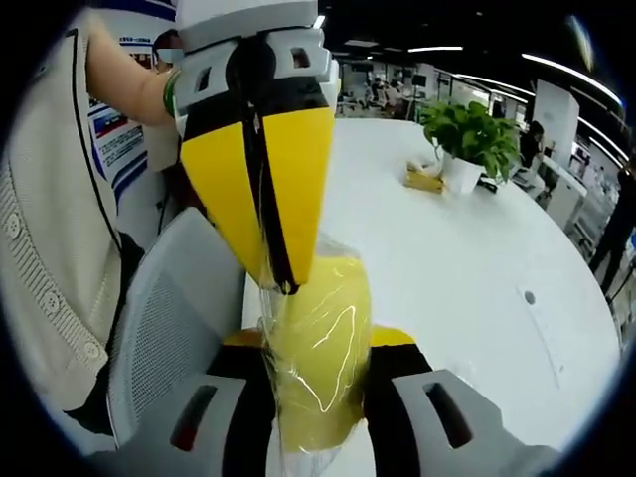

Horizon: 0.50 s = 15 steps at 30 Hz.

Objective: Compare the silicone blocks by pressing each to a similar depth, holding the contact briefly, and releasing to observe deformation and rebound differences across the visible hardness samples.

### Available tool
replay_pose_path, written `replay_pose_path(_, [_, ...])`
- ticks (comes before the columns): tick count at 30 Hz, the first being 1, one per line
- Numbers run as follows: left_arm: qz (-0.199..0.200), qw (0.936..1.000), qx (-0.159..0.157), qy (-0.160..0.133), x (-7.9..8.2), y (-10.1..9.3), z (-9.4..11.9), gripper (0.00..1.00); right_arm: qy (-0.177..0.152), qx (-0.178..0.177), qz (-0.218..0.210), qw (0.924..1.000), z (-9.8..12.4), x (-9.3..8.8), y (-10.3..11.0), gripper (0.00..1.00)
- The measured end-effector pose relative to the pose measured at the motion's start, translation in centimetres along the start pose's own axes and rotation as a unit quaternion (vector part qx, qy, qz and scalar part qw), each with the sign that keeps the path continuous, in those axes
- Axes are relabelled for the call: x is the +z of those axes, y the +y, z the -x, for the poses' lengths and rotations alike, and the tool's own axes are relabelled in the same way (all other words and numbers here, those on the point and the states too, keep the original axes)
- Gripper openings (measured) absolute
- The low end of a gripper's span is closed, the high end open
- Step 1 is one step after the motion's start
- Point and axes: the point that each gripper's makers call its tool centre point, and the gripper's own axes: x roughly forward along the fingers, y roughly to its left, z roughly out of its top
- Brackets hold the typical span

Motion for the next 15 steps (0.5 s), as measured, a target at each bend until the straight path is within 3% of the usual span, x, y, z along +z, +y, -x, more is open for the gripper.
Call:
replay_pose_path(11, [0.027, 0.9995, 0.007, -0.013, -0.2, 0.1, 0.2, 0.00, -0.009, -0.023, -0.001, 0.9997, 0.4, 0.0, -0.3, 0.34])
replay_pose_path(12, [0.031, 0.9994, 0.008, -0.012, -0.3, 0.2, 0.2, 0.00, -0.026, -0.043, 0.016, 0.9986, 0.5, 0.6, -1.0, 0.32])
replay_pose_path(15, [0.036, 0.9992, 0.015, -0.013, -0.5, 0.4, 0.4, 0.00, -0.044, -0.053, -0.005, 0.9976, 0.9, 1.0, -1.2, 0.38])
